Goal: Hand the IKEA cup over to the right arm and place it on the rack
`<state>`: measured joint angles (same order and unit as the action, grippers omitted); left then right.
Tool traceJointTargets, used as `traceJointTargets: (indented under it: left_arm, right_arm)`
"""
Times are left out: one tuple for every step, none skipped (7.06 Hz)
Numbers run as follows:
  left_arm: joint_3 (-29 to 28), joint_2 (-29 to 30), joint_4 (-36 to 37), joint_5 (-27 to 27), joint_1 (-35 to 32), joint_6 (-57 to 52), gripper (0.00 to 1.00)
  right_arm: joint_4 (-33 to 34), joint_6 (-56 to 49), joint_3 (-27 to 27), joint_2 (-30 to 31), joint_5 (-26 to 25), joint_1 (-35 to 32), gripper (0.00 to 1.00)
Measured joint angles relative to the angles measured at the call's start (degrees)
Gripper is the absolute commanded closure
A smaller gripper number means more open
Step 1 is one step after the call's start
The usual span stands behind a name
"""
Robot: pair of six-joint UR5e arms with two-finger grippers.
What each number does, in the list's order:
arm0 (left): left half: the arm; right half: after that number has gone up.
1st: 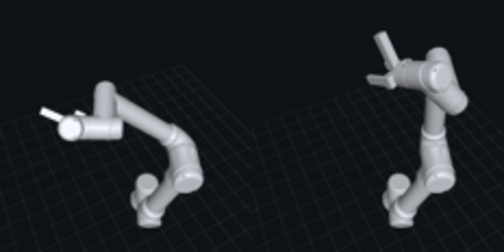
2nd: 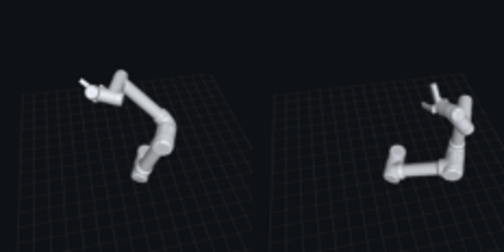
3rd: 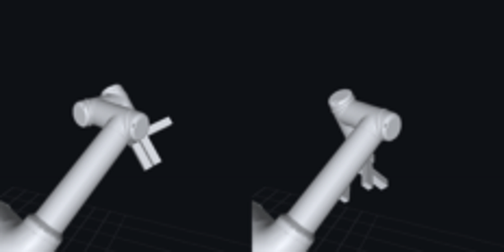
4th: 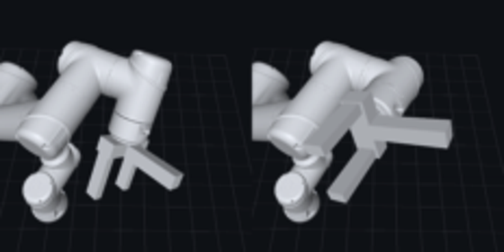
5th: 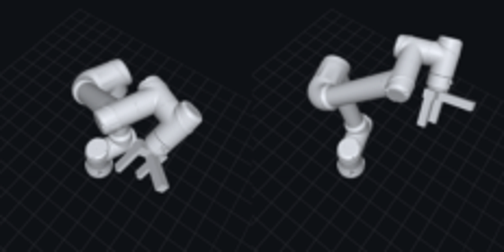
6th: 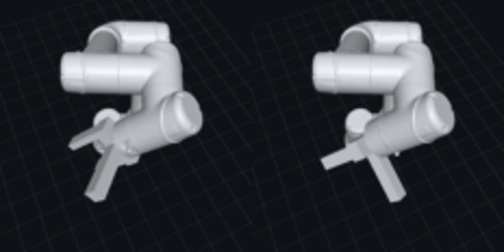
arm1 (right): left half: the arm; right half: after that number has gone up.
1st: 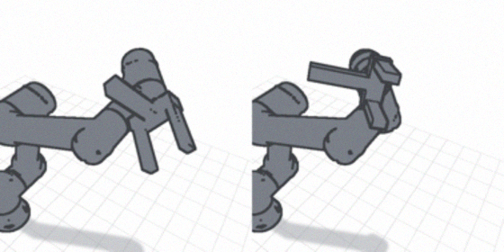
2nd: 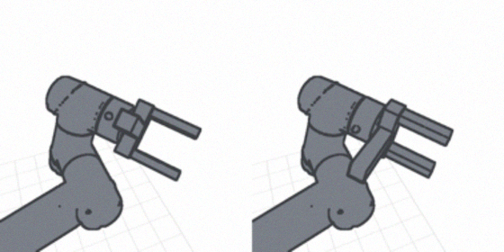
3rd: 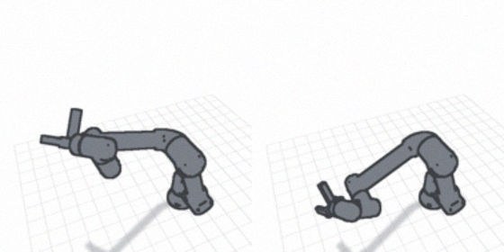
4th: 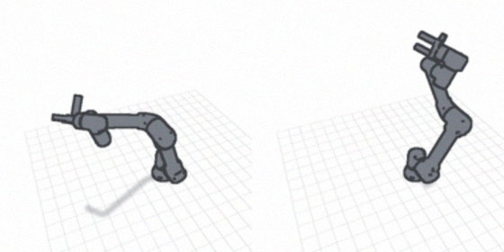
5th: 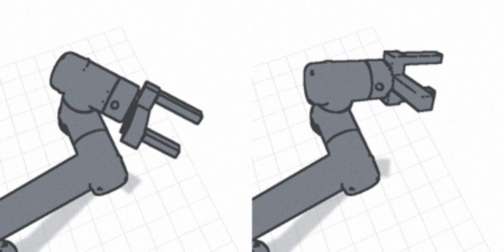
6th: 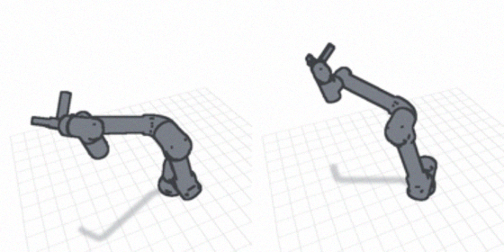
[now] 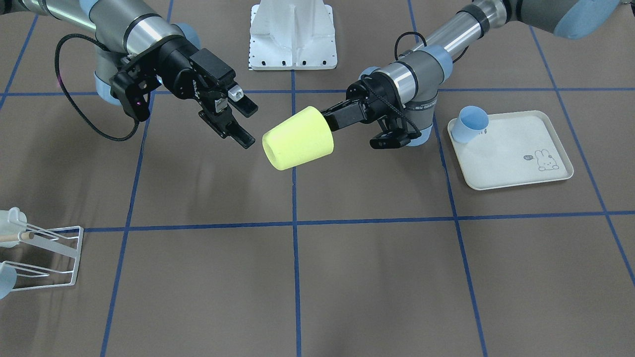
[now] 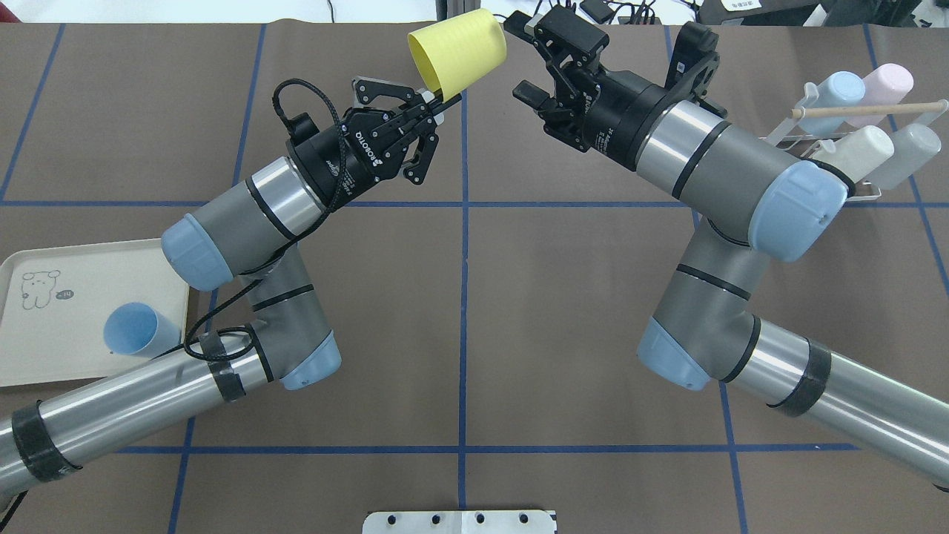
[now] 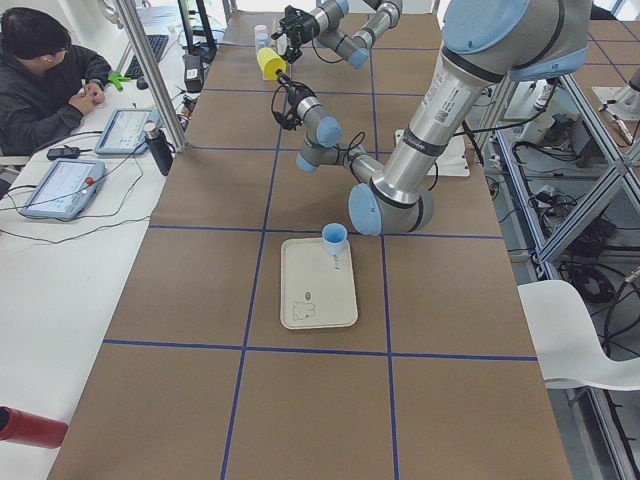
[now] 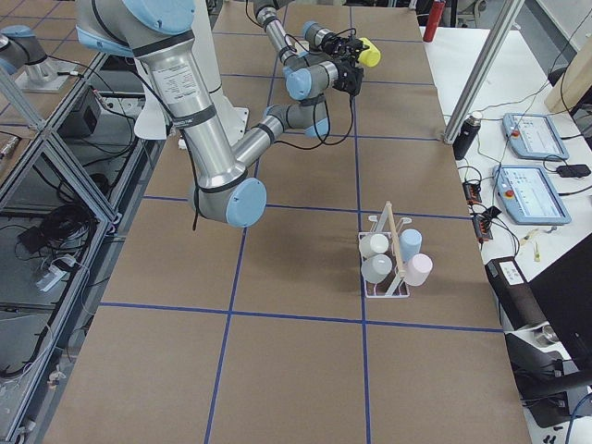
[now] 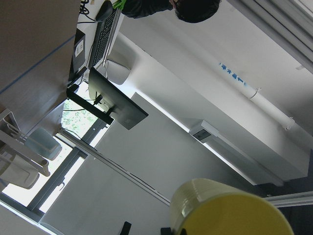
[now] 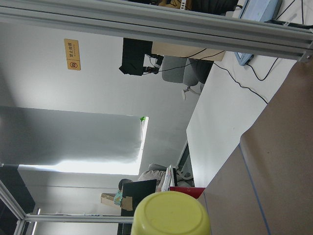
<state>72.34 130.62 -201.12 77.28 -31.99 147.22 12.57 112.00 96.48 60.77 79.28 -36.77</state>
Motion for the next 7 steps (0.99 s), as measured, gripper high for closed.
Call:
traceJointTargets:
  left_arm:
    - [0.0, 0.3, 0.0, -0.4, 0.6, 0.0, 1.00]
    - [0.0, 0.8, 0.1, -1.5, 1.5, -0.1, 1.00]
    - [0.0, 1.1, 0.1, -2.5, 2.3, -0.2, 1.00]
    - [0.0, 1.4, 0.3, -3.0, 3.0, -0.2, 1.00]
    - [0.0, 1.6, 0.3, -3.5, 3.7, -0.3, 1.00]
    - [0.0, 1.8, 0.4, -4.3, 4.4, -0.3, 1.00]
    - [0.0, 1.8, 0.4, -5.0, 5.1, -0.3, 1.00]
  right_arm:
    - [0.0, 0.0, 0.0, 0.0, 0.0, 0.1, 0.00]
    - [0.0, 0.0, 0.0, 0.0, 0.0, 0.2, 0.00]
    - [0.0, 0.0, -0.1, 0.0, 0.0, 0.2, 0.00]
    - [0.0, 0.0, -0.1, 0.0, 0.0, 0.3, 0.00]
    - [0.1, 0.0, -0.1, 0.0, 0.0, 0.3, 0.00]
    - [0.1, 0.0, -0.1, 0.0, 0.0, 0.4, 0.00]
    - [0.1, 0.0, -0.2, 0.0, 0.0, 0.4, 0.00]
